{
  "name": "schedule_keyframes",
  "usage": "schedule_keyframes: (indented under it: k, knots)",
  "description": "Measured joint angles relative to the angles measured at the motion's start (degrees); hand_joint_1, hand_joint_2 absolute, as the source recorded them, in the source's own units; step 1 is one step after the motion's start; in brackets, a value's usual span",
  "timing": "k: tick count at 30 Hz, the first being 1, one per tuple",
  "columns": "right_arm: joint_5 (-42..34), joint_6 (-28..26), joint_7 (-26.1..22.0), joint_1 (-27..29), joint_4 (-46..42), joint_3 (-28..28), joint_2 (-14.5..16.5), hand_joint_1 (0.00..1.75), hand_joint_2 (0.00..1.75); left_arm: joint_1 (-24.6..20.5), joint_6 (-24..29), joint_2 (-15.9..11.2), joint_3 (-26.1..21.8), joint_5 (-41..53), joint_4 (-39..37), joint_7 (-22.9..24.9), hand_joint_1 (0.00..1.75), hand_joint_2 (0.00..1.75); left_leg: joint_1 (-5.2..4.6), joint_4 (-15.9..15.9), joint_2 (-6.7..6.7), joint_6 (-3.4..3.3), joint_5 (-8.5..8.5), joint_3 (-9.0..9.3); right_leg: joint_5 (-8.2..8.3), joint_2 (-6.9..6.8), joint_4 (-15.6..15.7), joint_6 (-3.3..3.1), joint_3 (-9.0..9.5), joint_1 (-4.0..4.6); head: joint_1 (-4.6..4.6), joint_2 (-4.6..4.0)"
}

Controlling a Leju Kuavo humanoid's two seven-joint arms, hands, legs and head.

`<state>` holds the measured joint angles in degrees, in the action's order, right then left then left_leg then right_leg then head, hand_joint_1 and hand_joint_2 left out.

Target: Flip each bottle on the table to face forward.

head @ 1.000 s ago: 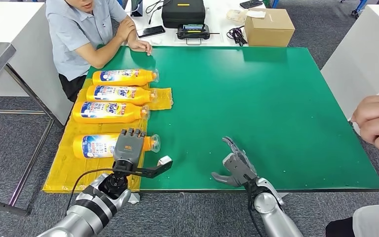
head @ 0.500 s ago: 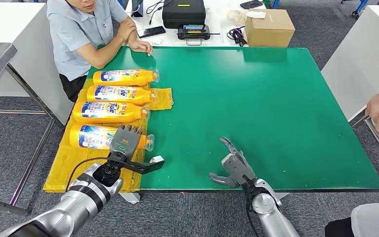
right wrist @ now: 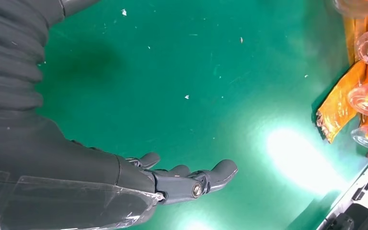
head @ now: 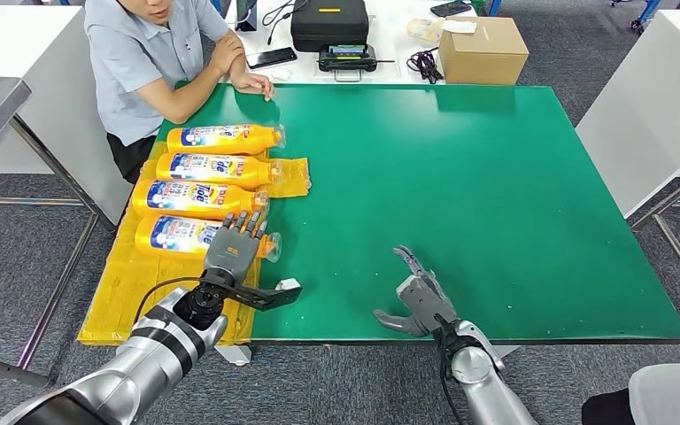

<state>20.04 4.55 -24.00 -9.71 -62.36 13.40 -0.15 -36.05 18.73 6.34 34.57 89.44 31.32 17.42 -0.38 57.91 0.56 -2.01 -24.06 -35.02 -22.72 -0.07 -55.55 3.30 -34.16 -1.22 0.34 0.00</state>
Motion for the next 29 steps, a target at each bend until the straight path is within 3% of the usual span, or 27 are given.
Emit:
schedule_keyframes:
  k: [18, 21, 26, 29]
  knots:
    - [0.9, -0.01, 0.0, 0.05, 0.0, -0.5, 0.04, 0.0, 1.75, 0.47, -4.35, 2.08, -0.74, -0.1, 2.04, -2.38, 0.0, 1.75, -0.01, 0.0, 0.02, 0.0, 0.0, 0.01, 0.0, -0.01, 0.0, 0.0, 0.02, -0.01, 0.0, 0.0]
    - [1.16, -0.1, 0.0, 0.46, -0.02, -0.68, 0.01, 0.0, 1.75, 2.39, -1.45, 2.25, -0.56, -0.2, 5.08, -3.57, 0.0, 1.75, -0.01, 0.0, 0.01, 0.0, 0.0, -0.01, 0.0, -0.01, 0.01, 0.0, -0.01, -0.01, 0.0, 0.0]
    - [1.21, -1.15, -0.36, 2.61, -1.16, -1.49, -0.22, 0.0, 1.75, 8.96, 10.74, 2.32, -0.4, -8.05, 16.84, -11.84, 0.0, 1.75, -0.02, 0.0, 0.01, 0.0, -0.06, -0.11, -0.02, 0.0, 0.01, 0.01, -0.09, -0.01, 0.0, 0.0]
    - [1.17, -1.65, -0.57, 3.92, -2.25, -1.78, -0.45, 0.0, 1.75, 12.76, 14.41, 2.26, -0.28, -10.22, 23.21, -14.3, 0.0, 1.75, -0.02, 0.0, -0.01, 0.01, -0.1, -0.15, -0.03, 0.0, 0.03, 0.01, -0.14, -0.01, 0.0, 0.0]
